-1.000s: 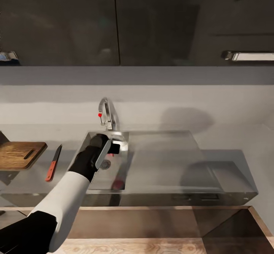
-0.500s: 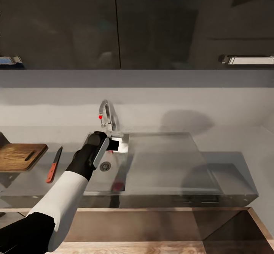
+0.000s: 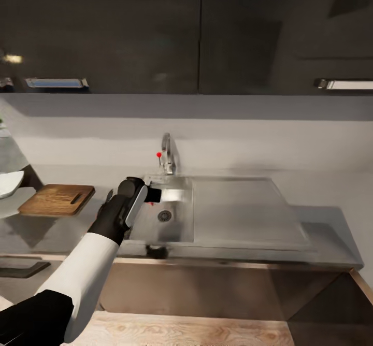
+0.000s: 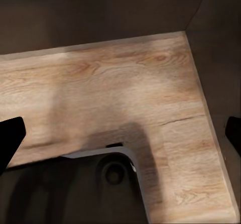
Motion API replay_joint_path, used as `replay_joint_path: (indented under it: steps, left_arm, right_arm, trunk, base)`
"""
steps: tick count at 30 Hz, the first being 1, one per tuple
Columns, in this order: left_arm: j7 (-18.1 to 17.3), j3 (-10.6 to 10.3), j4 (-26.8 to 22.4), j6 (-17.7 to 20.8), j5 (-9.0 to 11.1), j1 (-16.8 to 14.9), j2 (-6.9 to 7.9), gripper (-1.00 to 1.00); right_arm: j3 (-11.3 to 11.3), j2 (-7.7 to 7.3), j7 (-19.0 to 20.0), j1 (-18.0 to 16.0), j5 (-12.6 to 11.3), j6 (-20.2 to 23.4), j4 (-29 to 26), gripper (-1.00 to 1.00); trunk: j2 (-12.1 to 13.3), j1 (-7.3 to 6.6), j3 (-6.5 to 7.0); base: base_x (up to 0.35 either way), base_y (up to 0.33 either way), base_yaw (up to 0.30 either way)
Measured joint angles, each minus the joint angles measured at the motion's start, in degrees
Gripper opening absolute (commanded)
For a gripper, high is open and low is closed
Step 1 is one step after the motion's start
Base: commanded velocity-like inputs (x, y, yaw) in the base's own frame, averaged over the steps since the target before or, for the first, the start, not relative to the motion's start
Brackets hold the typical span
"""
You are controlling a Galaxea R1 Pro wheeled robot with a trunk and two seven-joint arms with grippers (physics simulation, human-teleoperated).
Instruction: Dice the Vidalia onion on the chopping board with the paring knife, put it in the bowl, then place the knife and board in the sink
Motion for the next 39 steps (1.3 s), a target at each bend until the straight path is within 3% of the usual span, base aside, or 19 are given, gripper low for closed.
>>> replay_joint_path:
  steps: [18,31,39]
  left_arm:
    - [0.00,-0.04,-1.45,0.16,0.03,0.00,0.02,-1.00]
    - [0.00,-0.07,-1.14,0.16,0.03,0.00,0.02,-1.00]
    - [0.00,-0.07,-1.16,0.40,0.02,-0.01,0.01,-1.00]
  right_arm:
    - [-0.13,0.61,-0.09,0.00,0.06,0.00,0.00,1.00]
    - [-0.16,0.60,-0.03,0.01,0.05,0.00,0.00,1.00]
    - [-0.16,0.61,0.00,0.00,0.04,0.00,0.00,1.00]
  trunk:
    - [0.00,-0.03,1.12]
    - [0.00,-0.04,1.18]
    - [0.00,-0.02,1.34]
  base:
    - [0.005,0.295,0.207]
    - [0.241,0.253,0.009]
    - [0.181,0.277,-0.152]
